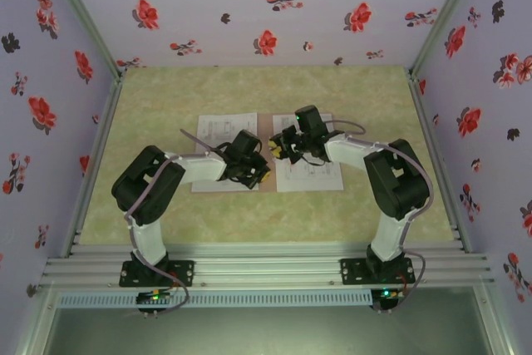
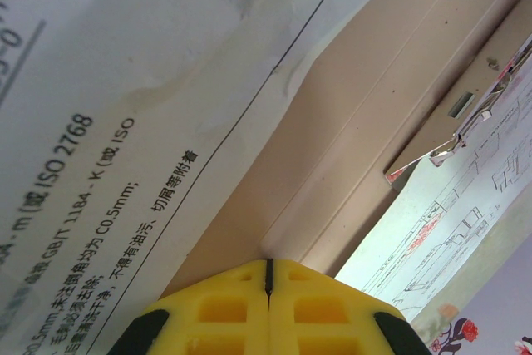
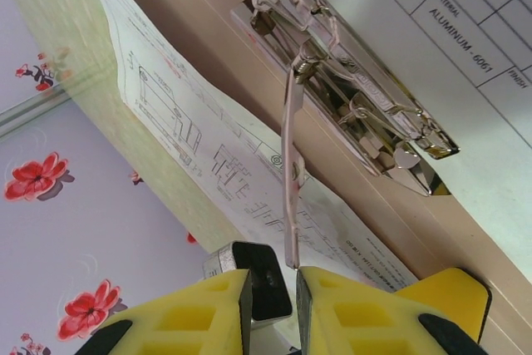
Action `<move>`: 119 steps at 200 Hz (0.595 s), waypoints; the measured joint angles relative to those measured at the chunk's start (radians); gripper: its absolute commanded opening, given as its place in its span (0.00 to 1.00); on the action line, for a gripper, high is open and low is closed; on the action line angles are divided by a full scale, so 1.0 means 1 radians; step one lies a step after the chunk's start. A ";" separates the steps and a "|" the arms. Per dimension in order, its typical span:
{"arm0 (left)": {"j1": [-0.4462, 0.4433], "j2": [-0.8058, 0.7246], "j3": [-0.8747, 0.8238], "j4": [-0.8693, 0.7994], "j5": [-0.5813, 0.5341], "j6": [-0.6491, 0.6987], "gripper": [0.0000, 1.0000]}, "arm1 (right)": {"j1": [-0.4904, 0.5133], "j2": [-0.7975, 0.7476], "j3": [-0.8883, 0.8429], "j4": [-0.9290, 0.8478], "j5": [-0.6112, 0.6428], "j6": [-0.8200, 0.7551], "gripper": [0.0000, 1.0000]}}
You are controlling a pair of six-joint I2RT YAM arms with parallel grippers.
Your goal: Put the files into the folder
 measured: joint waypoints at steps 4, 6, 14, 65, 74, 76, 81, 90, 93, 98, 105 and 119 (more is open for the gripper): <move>0.000 0.000 0.000 0.000 0.000 0.000 0.00 | 0.000 0.000 -0.003 0.000 0.000 0.000 0.24; 0.000 0.000 0.000 0.000 0.000 0.000 0.00 | 0.000 0.000 -0.005 0.000 0.000 0.000 0.24; 0.000 0.000 0.000 0.000 0.000 0.000 0.00 | 0.000 0.000 -0.011 -0.001 0.000 0.000 0.24; 0.000 0.002 0.004 -0.005 0.000 0.000 0.00 | 0.000 0.000 -0.023 0.000 0.000 0.001 0.24; 0.000 0.002 0.004 -0.005 0.000 0.000 0.00 | 0.000 0.001 -0.022 0.000 0.000 0.001 0.24; 0.000 0.002 0.004 -0.005 0.000 0.000 0.00 | 0.000 0.001 -0.021 0.000 0.000 0.001 0.24; 0.000 0.002 0.004 -0.005 0.000 0.000 0.00 | 0.000 0.001 -0.019 0.000 0.000 0.001 0.23; 0.000 0.002 0.004 -0.005 0.000 0.000 0.00 | 0.000 0.003 -0.015 0.000 0.000 0.001 0.22; 0.000 0.002 0.004 -0.005 0.000 0.000 0.00 | 0.000 0.003 -0.014 0.000 0.000 0.001 0.22; 0.000 0.002 0.004 -0.005 0.000 0.000 0.00 | 0.000 0.005 -0.010 0.000 0.000 0.001 0.21; 0.000 0.002 0.004 -0.005 0.000 0.000 0.00 | 0.000 0.008 -0.005 0.000 0.000 0.001 0.19; 0.000 0.002 0.004 -0.005 0.000 0.001 0.00 | 0.000 0.012 0.006 0.000 0.000 0.003 0.18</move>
